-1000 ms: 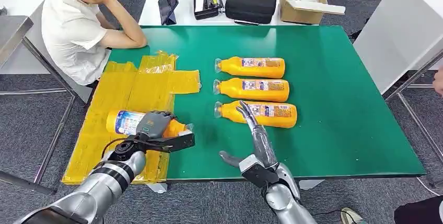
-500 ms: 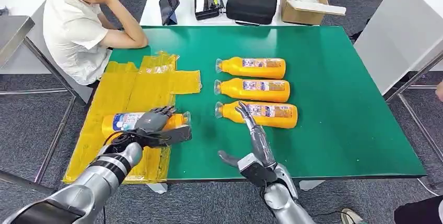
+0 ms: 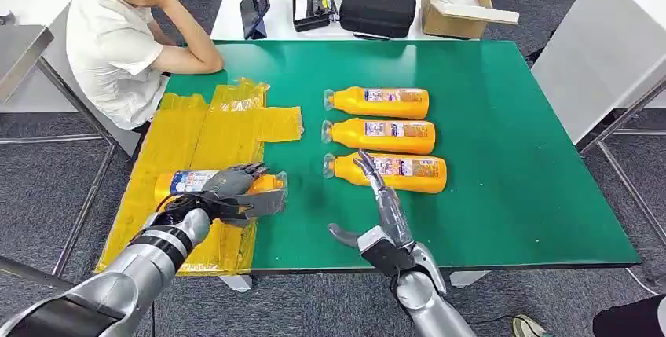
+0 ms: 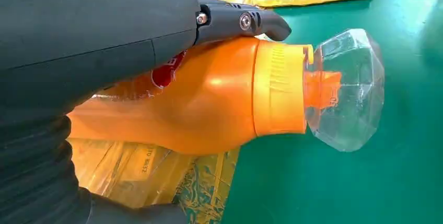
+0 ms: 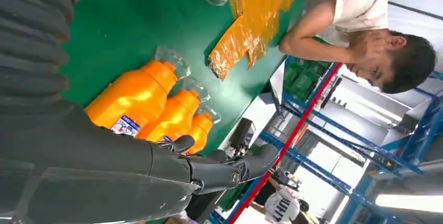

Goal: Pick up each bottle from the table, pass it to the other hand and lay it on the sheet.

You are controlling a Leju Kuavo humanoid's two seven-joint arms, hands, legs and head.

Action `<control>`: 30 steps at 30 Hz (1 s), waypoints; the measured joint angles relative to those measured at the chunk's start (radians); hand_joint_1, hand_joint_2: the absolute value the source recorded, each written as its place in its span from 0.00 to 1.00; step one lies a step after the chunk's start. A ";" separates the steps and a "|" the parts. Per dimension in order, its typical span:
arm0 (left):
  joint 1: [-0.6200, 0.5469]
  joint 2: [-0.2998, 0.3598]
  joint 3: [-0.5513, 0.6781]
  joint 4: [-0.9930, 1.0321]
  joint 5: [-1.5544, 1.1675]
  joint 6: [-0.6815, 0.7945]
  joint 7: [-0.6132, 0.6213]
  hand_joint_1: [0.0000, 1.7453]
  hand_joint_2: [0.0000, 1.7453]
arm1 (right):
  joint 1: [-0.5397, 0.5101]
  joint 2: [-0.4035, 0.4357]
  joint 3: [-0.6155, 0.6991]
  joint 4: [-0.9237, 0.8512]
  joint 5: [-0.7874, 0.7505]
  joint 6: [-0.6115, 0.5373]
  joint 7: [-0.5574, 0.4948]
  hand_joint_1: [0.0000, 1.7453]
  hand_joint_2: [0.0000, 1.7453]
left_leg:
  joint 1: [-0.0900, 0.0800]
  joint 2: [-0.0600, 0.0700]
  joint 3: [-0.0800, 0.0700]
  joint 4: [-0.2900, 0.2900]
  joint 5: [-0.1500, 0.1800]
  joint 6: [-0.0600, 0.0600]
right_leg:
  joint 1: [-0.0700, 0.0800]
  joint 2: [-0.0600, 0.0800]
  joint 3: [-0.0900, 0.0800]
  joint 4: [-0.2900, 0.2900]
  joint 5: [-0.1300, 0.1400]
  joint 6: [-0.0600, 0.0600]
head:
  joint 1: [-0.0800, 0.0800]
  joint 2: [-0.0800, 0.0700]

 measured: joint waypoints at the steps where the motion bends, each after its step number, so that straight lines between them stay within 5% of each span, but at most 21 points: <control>1: 0.003 0.000 0.000 0.000 0.004 0.023 -0.013 0.00 1.00 | -0.001 0.000 0.000 0.002 0.000 -0.003 -0.001 0.00 1.00 | 0.000 0.000 0.000 0.000 0.000 0.000 | 0.000 0.000 0.000 0.000 0.000 0.000 | 0.000 0.000; 14: 0.183 -0.064 0.073 -0.257 0.262 0.627 -0.337 0.00 1.00 | 0.005 -0.003 0.004 -0.008 0.069 -0.104 -0.002 0.00 1.00 | 0.000 0.000 -0.006 0.001 0.000 0.000 | 0.000 0.000 -0.007 0.000 0.000 0.000 | 0.000 0.000; 27: 0.259 -0.096 0.054 -0.453 0.360 0.575 -0.346 0.00 1.00 | -0.033 -0.044 0.024 0.009 0.175 -0.128 0.053 0.00 1.00 | 0.000 0.000 -0.009 0.001 0.000 0.000 | 0.000 0.000 -0.009 0.000 0.000 0.000 | 0.000 0.000; 30: 0.273 -0.097 0.044 -0.485 0.400 0.534 -0.346 0.00 1.00 | -0.054 -0.071 0.029 0.021 0.240 -0.086 0.148 0.00 1.00 | -0.001 0.001 -0.009 0.001 0.000 0.000 | 0.000 0.000 -0.009 0.000 0.000 0.000 | 0.000 0.000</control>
